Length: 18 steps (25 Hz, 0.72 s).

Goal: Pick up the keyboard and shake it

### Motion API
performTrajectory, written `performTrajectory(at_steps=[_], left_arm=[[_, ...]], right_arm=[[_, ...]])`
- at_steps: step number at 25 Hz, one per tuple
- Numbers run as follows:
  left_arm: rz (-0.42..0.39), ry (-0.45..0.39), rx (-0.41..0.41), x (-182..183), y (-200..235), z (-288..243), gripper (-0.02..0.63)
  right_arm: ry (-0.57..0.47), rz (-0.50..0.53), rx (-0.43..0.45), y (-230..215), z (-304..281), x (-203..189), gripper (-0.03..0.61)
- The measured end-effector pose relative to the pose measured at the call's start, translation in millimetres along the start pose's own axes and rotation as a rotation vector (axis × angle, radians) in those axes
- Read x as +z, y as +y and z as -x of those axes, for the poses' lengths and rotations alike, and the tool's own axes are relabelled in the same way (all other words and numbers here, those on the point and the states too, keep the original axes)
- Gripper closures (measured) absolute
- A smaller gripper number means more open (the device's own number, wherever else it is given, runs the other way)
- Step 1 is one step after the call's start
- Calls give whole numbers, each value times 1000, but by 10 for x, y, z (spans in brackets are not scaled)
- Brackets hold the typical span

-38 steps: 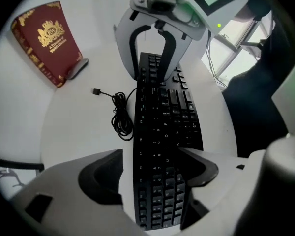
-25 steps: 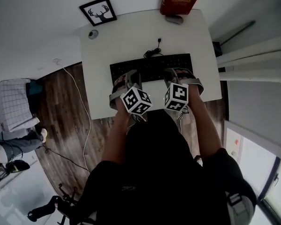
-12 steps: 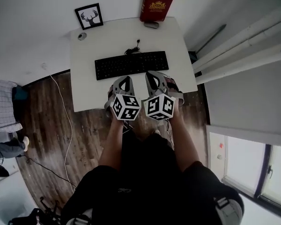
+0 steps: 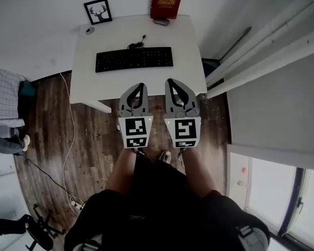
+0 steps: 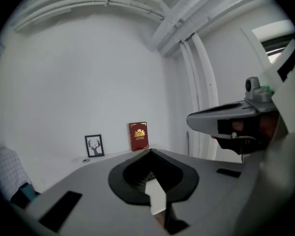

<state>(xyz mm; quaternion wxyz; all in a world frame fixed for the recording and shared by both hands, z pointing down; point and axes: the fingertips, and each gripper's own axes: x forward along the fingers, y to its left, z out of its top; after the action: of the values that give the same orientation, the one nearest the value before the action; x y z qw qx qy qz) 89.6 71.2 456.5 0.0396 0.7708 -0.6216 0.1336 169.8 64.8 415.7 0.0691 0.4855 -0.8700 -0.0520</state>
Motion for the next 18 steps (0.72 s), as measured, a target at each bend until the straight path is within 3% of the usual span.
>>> performTrajectory(at_steps=[2,6,12,18], left_arm=[[13,-25,4,51,-197,155,612],[-50,-65,-1,213,-496,341,612],[-70,-116,10,407,-749,600,612],[-96,-115,-5,401,-1048,679,612]], right_arm=[[-30,12,-15,-58,241,49,557],[-73,-9,-3,-130,573,126,557],[-117,48,-19,-236,919,274,557],[-127,28,-7,-308,1122,196,557]])
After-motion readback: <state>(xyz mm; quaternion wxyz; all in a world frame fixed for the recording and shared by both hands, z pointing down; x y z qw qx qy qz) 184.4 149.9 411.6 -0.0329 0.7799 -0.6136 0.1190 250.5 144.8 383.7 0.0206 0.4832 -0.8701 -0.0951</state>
